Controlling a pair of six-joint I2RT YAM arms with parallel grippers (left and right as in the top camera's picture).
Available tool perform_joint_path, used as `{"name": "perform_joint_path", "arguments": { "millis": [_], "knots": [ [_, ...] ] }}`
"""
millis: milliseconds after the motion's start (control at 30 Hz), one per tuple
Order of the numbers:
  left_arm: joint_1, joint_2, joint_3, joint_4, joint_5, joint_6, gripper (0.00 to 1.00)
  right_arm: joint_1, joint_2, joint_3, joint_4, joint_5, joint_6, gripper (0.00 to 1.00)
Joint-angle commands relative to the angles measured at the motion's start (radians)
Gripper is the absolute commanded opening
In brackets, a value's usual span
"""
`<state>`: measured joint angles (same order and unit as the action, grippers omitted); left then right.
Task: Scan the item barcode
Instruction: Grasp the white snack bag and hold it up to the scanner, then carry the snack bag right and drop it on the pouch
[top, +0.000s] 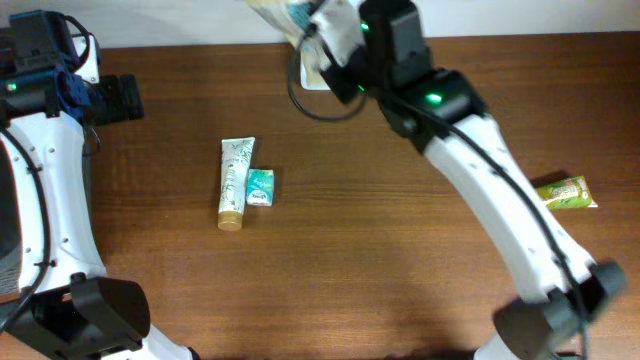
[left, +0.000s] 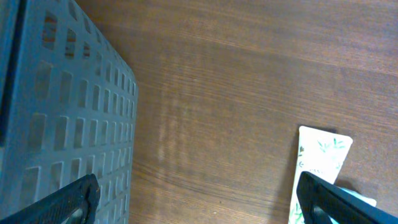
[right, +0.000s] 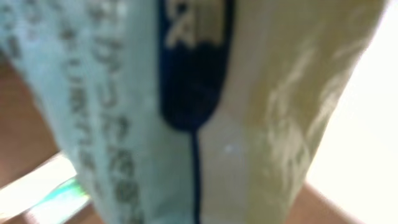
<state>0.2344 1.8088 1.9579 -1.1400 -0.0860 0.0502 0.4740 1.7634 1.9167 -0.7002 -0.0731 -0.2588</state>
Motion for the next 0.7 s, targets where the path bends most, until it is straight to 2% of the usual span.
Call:
{"name": "perform_joint_path", "arguments": {
  "millis": [0, 33, 133, 233, 267, 333, 433, 533, 667],
  "knots": [
    [0.004, 0.003, -0.001, 0.001, 0.003, 0.015, 0.99, -0.045, -0.034, 0.002, -0.176, -0.262, 0.352, 0.04],
    [0.004, 0.003, -0.001, 0.001, 0.003, 0.015, 0.99, -0.072, -0.023, -0.001, -0.215, -0.335, 0.407, 0.04],
    [0.004, 0.003, -0.001, 0.001, 0.003, 0.015, 0.99, -0.163, 0.025, -0.011, -0.306, -0.361, 0.528, 0.04],
    [0.004, 0.003, -0.001, 0.001, 0.003, 0.015, 0.99, -0.308, 0.077, -0.090, -0.285, -0.360, 0.654, 0.04],
    [0.004, 0.003, -0.001, 0.001, 0.003, 0.015, 0.99, -0.400, 0.120, -0.168, -0.232, -0.357, 0.725, 0.04],
    [0.004, 0.003, -0.001, 0.001, 0.003, 0.015, 0.99, -0.459, 0.145, -0.224, -0.196, -0.355, 0.740, 0.04],
    [0.004, 0.003, -0.001, 0.000, 0.003, 0.015, 0.99, -0.616, 0.175, -0.401, -0.055, -0.267, 0.823, 0.04],
    [0.004, 0.003, -0.001, 0.001, 0.003, 0.015, 0.99, -0.776, 0.175, -0.528, 0.086, -0.245, 0.826, 0.04],
    [0.004, 0.003, -0.001, 0.001, 0.003, 0.015, 0.99, -0.912, 0.175, -0.544, 0.083, -0.173, 0.800, 0.04]
  ]
}}
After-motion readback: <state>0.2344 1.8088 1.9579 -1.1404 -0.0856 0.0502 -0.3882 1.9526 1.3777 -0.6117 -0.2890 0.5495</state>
